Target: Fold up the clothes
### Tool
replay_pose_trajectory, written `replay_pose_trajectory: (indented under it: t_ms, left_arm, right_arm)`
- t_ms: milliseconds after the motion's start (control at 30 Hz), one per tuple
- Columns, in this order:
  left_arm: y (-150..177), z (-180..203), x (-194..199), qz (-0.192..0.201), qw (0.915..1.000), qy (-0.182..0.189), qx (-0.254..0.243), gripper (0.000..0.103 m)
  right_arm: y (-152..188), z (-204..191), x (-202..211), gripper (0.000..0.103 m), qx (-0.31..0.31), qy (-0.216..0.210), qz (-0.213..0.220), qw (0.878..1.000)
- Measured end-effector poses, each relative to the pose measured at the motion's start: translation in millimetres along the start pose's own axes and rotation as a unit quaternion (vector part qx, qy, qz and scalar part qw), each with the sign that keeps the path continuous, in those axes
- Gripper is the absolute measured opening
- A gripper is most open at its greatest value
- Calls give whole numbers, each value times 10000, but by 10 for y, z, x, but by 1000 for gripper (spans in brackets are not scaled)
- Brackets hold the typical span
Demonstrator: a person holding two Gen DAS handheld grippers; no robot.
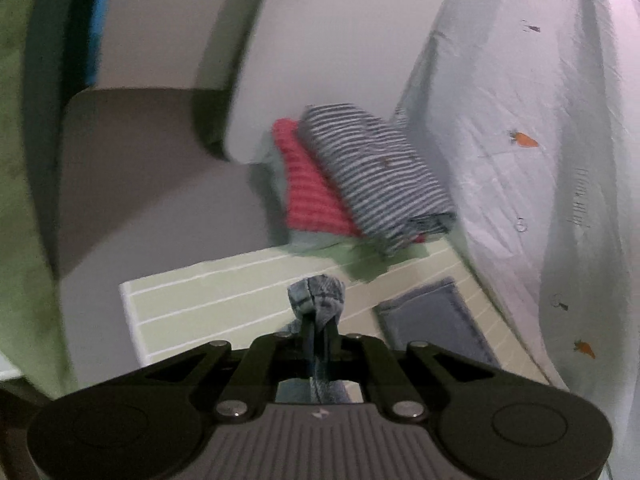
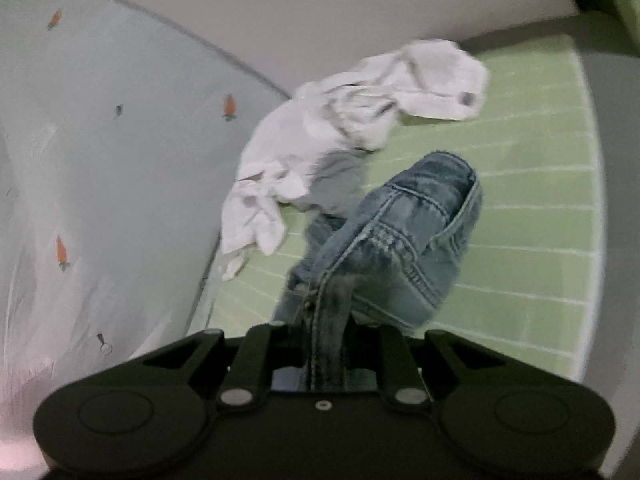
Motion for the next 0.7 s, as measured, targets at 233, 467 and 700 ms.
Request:
replay_pose_trajectory:
  t_ms: [233,467,700]
  left_arm:
    - [-329,900,-511,139,9985,181,-488,4]
    - [-502,2336,-1687,60,9933,468,-1051,6]
    - [-93,2721,-2468,-404,9883,163,-1465,70]
  right_arm:
    - [-123,-409,-478,15,55,62,65,9999]
    - [-278,-821,-1591,23,-367,279,-191,9988]
    - [-205,-1151,-1910,98,485,687,196,9963]
Point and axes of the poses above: each gripper's, at about its wrist camera, not at the fingertips, and x roughly against the way its jaws point, z to its right, y to its underside, the point moved 8 cm from there along -x, roughly the way its jaws point, and after that the axes turned 1 degree about y, right-handed, at the moved point
